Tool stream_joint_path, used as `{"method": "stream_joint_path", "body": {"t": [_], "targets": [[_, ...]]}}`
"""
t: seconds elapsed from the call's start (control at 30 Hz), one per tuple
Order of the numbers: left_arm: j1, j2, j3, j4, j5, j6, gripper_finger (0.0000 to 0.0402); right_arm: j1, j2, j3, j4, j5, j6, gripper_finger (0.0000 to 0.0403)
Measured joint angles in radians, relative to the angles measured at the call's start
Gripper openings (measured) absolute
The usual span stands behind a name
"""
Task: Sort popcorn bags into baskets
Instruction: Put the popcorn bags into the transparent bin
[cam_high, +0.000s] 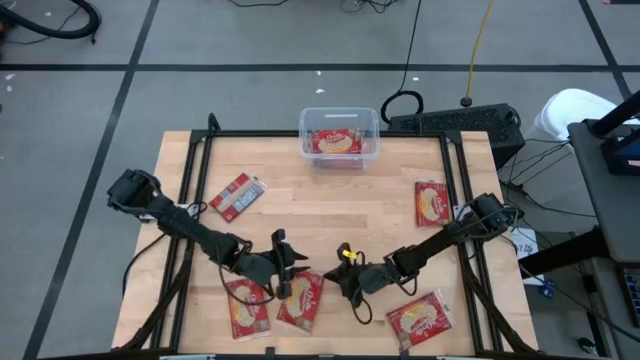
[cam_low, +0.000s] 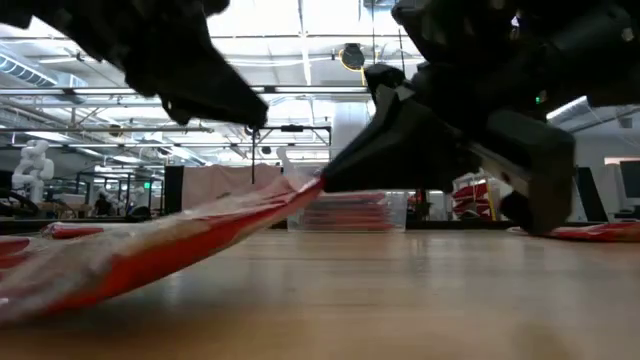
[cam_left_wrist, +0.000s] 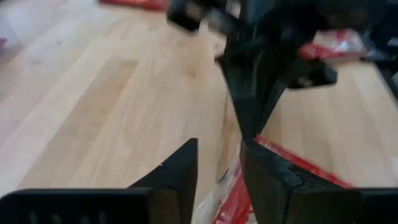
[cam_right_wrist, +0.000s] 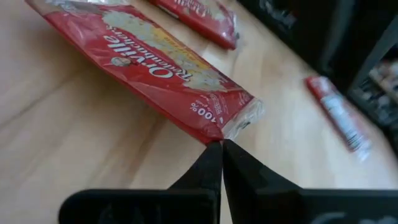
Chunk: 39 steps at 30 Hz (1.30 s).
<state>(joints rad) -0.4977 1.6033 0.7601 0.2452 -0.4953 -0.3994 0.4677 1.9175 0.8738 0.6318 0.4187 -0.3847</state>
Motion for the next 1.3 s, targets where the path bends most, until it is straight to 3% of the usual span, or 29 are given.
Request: {"method": "stream_joint_path", "body": {"t": [0.37, 0.57, 0.7, 0.8, 1.1, 1.3], "targets": [[0.078, 0.028, 0.000, -0.009, 0.230, 0.026, 0.0257, -0.027, 0.000, 0.000, 0.123, 0.000, -0.222, 0.0001], [0.176, 0.028, 0.000, -0.009, 0.463, 0.100, 0.0273, -0.028, 0.000, 0.000, 0.171, -0.001, -0.388, 0.0000], [0.222, 0.028, 0.000, -0.009, 0.746, 0.161, 0.0247, -0.029, 0.000, 0.000, 0.195, -0.002, -0.420, 0.0000], [0.220, 0.028, 0.000, -0.009, 0.829, 0.215, 0.0207, -0.030, 0.000, 0.000, 0.195, -0.002, -0.422, 0.0000], [0.190, 0.026, 0.001, 0.000, 0.768, 0.329, 0.0021, -0.020, -0.050, 0.000, 0.189, 0.030, -0.468, 0.0000], [0.192, -0.015, -0.001, -0.069, 0.608, 0.342, 0.0018, 0.005, -0.171, 0.000, 0.051, 0.143, -0.433, 0.0019]]}}
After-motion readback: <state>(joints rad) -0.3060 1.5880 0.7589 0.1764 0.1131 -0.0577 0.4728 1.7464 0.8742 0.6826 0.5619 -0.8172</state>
